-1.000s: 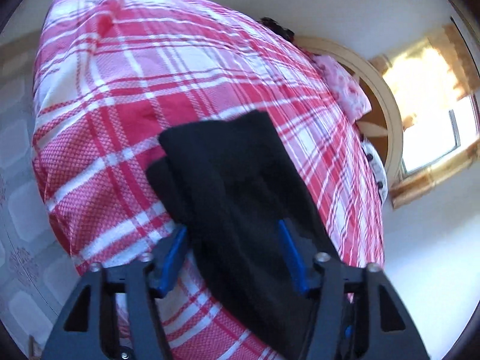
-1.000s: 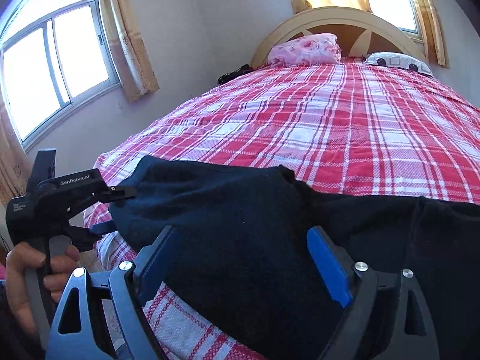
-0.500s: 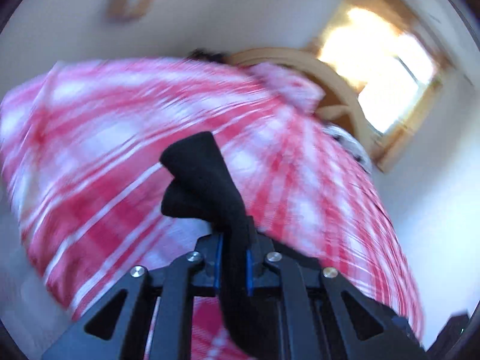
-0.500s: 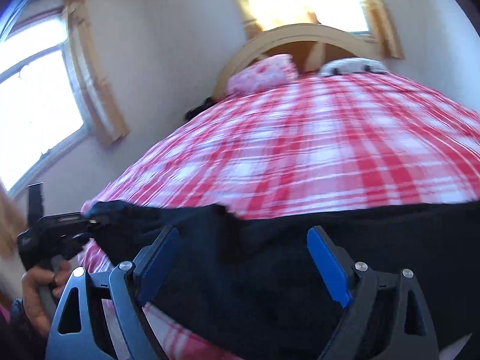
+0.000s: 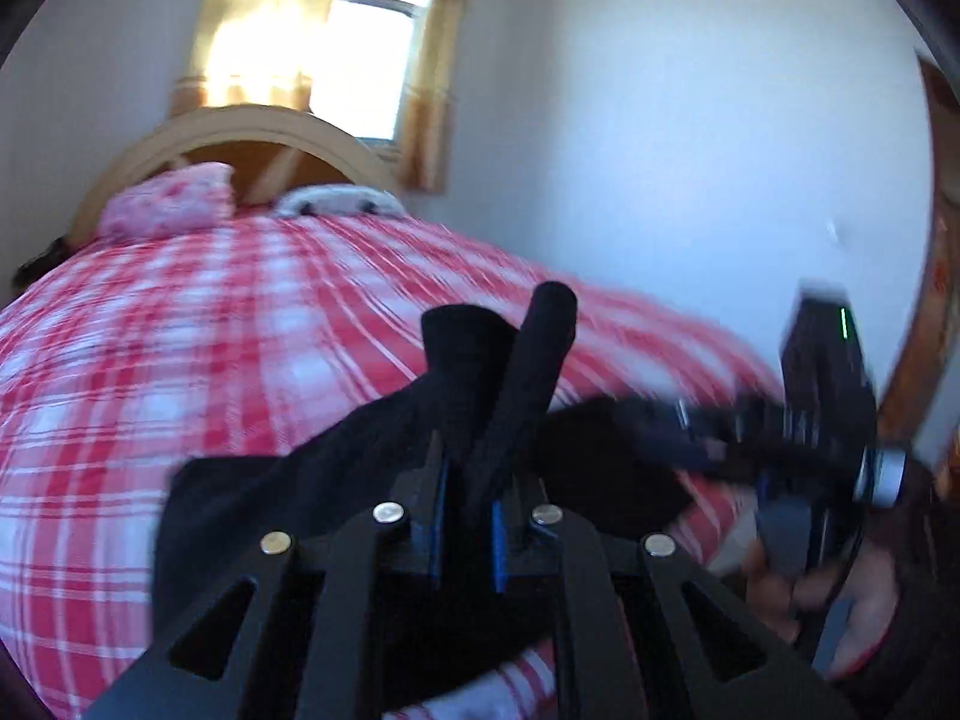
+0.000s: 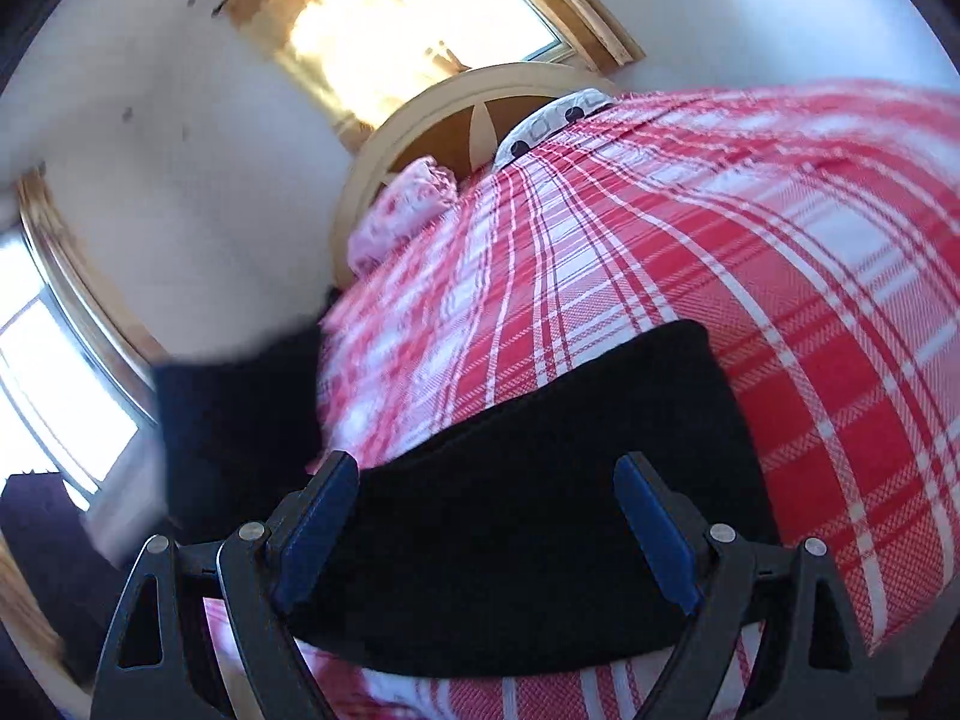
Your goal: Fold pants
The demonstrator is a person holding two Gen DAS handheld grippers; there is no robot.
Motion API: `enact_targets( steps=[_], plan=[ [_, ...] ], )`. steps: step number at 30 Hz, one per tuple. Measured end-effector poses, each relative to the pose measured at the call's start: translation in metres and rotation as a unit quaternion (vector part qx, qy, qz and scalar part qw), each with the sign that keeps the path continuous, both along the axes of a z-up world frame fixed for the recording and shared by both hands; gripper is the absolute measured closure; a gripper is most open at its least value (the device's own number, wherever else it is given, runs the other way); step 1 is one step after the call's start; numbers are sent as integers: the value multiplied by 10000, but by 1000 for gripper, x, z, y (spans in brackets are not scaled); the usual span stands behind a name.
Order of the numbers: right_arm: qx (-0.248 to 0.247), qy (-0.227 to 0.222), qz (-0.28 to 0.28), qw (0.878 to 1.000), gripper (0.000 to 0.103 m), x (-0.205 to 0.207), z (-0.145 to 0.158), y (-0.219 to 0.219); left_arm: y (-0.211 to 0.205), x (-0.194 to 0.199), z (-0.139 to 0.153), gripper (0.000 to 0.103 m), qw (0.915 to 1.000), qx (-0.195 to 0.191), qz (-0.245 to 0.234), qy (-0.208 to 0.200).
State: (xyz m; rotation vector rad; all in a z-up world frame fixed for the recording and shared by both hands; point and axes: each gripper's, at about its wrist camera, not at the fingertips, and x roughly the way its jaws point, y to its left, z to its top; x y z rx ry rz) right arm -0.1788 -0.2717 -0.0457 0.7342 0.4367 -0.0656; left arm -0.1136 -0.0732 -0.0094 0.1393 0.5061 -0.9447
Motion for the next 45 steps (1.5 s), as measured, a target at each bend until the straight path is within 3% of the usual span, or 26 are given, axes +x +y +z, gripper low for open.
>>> enact_targets(
  steps=[3,5,8,10,12,16,19,21,23,24,27,28,29,32,37,41,45],
  plan=[
    [258,-85,101,9996,14,-1,-6,-5,-27,-21,-37,91,9937,1033,-214,-371],
    [415,-55,159,9990,14,1,-13,-7,-30,-22,-47,85,9889,1423,-220,-370],
    [650,17,293,9974,14,5,-24,-9,-16,-20,-38,73,9905,1312,-352,-191],
    [678,-5,319,9972,14,7,-24,-10,-3,-18,-25,46,9933,1111,-304,-135],
    [678,-90,360,9970,14,8,-21,-12,8,-16,-17,36,9962,844,-204,-37],
    [533,-61,691,9962,14,25,-19,-9,41,12,1,33,9984,321,353,290],
    [276,34,797,9964,14,39,-25,5,61,37,1,33,9930,344,1016,491],
    [-160,115,793,9967,15,43,-22,19,70,53,-6,33,9863,470,1409,724],
    [-530,174,950,9939,32,46,-20,37,76,63,-13,33,9804,527,1633,971],
    [-669,245,1056,9919,35,47,-20,46,78,66,-16,33,9785,508,1693,1065],
    [-1303,439,1004,9854,45,48,-22,62,81,69,-22,33,9758,441,1743,1246],
    [-1370,465,954,9849,54,48,-24,62,80,72,-23,33,9755,447,1751,1258],
    [-1295,484,892,9864,67,47,-26,59,80,70,-22,33,9753,458,1762,1250],
    [-1109,489,950,9881,83,47,-26,53,78,70,-18,33,9759,464,1779,1177],
    [-1262,158,1209,9845,84,36,5,54,74,73,-6,33,9780,380,1769,1042],
    [-1578,18,1064,9817,84,20,30,33,61,69,1,33,9811,446,1684,843],
    [-1842,352,763,9793,83,16,17,3,39,65,2,33,9842,544,1500,765]
  ],
)
